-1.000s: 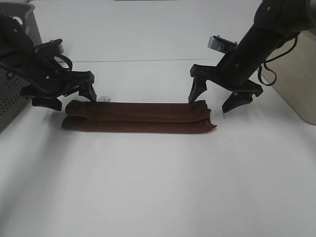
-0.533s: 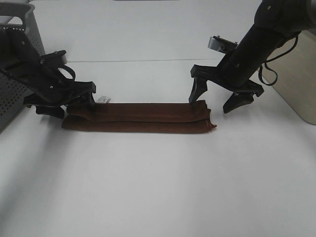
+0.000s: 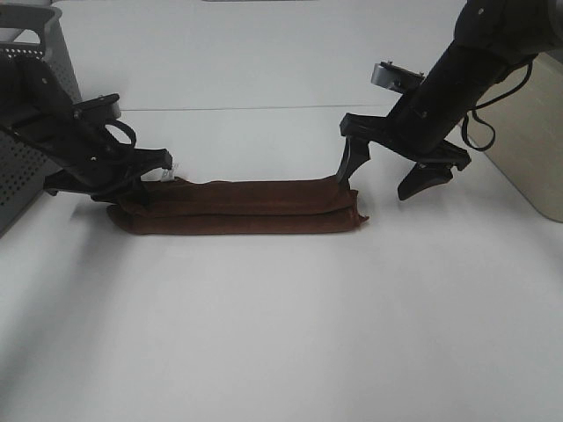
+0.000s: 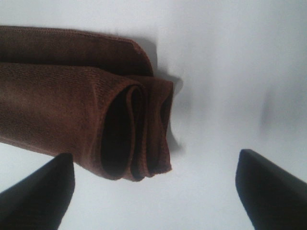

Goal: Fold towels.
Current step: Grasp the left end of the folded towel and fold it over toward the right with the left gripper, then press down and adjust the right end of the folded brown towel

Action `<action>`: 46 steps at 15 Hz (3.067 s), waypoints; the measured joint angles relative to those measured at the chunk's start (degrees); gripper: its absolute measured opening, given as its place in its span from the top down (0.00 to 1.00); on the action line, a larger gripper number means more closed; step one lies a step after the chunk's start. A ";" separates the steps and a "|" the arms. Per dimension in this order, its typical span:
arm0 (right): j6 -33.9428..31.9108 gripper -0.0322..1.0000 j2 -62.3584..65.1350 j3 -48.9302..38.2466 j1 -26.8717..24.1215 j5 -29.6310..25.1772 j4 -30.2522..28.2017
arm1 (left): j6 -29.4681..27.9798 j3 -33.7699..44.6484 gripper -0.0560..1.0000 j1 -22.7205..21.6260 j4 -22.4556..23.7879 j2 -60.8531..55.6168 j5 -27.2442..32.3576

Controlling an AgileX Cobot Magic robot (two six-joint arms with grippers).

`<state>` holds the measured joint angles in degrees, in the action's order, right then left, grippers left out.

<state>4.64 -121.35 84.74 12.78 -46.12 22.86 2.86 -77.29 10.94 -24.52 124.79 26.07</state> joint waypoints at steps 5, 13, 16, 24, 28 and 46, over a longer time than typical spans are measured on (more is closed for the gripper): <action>0.00 0.14 1.15 0.00 0.00 -3.09 -0.06 | -5.10 0.00 0.86 0.00 10.20 -10.26 6.30; 0.00 0.14 13.06 0.00 0.00 -6.59 -0.63 | -12.09 -6.19 0.84 10.20 1.20 -15.58 10.71; 0.00 0.14 14.95 0.00 0.00 -8.25 -0.69 | -15.01 -8.02 0.80 14.50 0.52 -11.92 9.28; 0.00 0.14 15.07 0.00 0.00 -11.92 -1.15 | -17.07 -10.31 0.32 19.60 -12.95 -6.25 -3.72; 7.28 0.14 13.87 0.00 0.00 -10.89 13.06 | -15.58 -10.37 0.31 14.67 -6.36 -10.60 -4.81; 28.59 0.14 -4.18 0.00 1.83 -6.25 32.03 | -12.15 -10.43 0.31 7.45 1.26 -12.83 2.06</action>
<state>33.23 -125.54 84.74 14.61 -52.37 54.89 -9.28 -87.72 18.39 -23.26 111.96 28.13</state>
